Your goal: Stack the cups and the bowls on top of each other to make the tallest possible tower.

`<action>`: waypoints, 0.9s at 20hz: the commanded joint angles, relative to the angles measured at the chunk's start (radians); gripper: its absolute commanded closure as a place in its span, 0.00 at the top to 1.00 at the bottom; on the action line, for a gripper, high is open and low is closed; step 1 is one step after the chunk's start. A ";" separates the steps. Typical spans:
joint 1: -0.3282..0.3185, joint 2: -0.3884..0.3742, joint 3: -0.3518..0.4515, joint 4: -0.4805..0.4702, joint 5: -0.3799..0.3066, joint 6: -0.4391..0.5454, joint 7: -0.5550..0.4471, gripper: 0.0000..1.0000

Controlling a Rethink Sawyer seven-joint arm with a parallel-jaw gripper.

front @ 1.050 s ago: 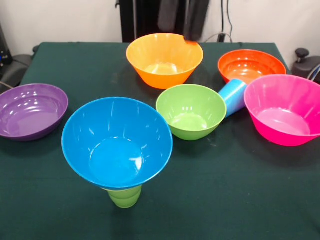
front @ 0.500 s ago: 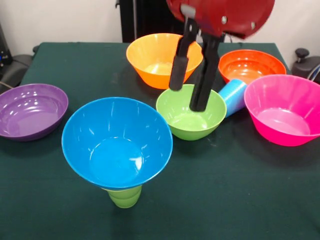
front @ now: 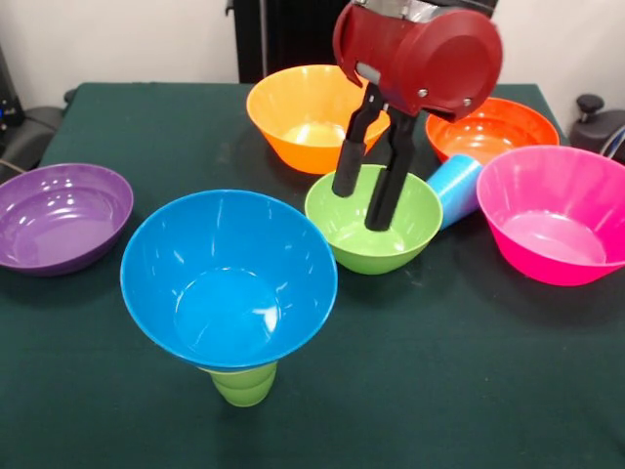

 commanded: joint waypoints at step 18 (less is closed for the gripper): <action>0.180 -0.283 0.038 0.648 0.063 -0.163 0.230 1.00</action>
